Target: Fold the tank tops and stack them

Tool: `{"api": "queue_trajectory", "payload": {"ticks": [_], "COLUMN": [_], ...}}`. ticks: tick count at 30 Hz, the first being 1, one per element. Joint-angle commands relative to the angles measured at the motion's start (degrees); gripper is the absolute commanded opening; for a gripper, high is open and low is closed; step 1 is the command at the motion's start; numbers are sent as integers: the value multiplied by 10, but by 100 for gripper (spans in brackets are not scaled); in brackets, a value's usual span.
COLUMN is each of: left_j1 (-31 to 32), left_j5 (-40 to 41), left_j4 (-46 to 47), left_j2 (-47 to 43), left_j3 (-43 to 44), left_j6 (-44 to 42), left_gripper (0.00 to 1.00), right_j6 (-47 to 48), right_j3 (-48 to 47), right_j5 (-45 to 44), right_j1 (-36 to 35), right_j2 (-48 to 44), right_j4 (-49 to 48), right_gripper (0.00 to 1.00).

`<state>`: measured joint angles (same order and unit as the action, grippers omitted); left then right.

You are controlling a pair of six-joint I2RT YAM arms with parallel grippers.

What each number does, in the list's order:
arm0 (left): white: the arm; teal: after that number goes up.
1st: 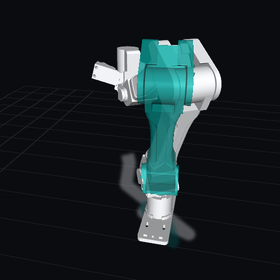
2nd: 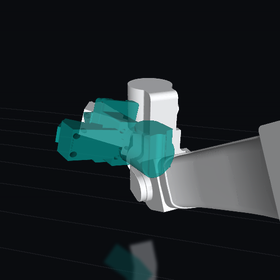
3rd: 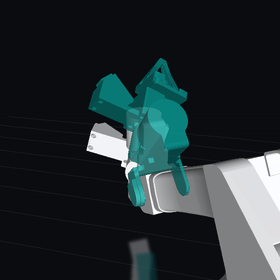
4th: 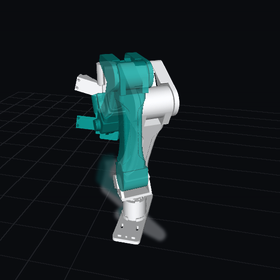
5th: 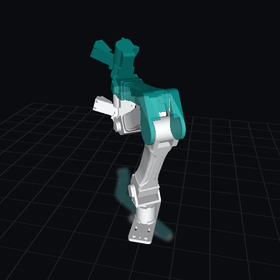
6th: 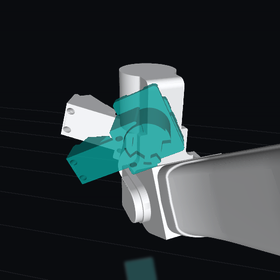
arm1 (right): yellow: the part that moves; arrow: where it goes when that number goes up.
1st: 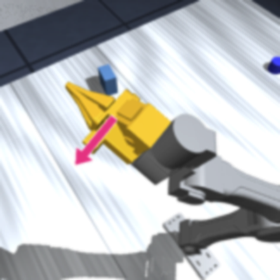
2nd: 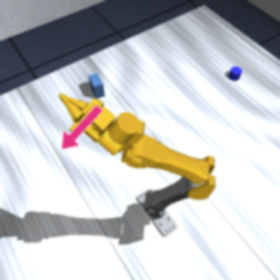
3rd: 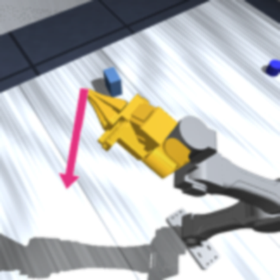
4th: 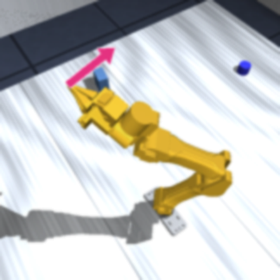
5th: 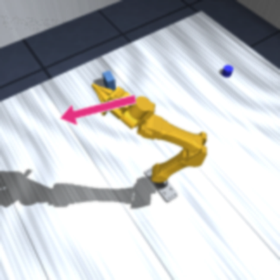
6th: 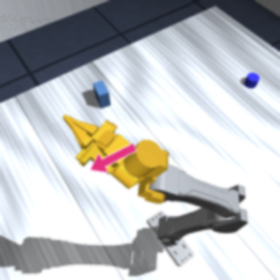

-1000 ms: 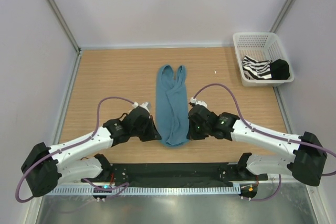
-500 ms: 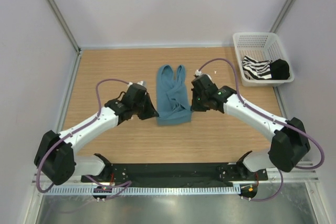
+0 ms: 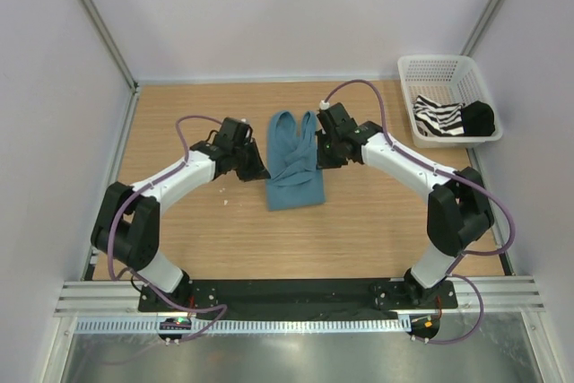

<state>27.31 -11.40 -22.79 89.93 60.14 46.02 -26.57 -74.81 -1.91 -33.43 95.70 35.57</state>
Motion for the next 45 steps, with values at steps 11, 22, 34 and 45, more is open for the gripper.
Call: {"api": "queue_trajectory", "payload": {"ticks": [11,22,34,45], "left_j1": [-17,-57,-70,-45], "left_j5": [-28,-49,-30,-57], "left_j4": [-5,35,62,67], "left_j2": [21,181,77,9], "left_j3": [92,174,117,23], "left_j6": [-31,-50,-61,-81], "left_gripper": [1,15,67,64], "right_j6": [29,22,21,36], "right_j3": [-82,-118,-28,126], "right_j5": [29,-13,-47,76], "right_j1": [22,47,53,54], "right_j2": [20,118,10,-47], "right_j4": [-1,-53,-107,-212], "right_gripper": [1,22,66,58]}}
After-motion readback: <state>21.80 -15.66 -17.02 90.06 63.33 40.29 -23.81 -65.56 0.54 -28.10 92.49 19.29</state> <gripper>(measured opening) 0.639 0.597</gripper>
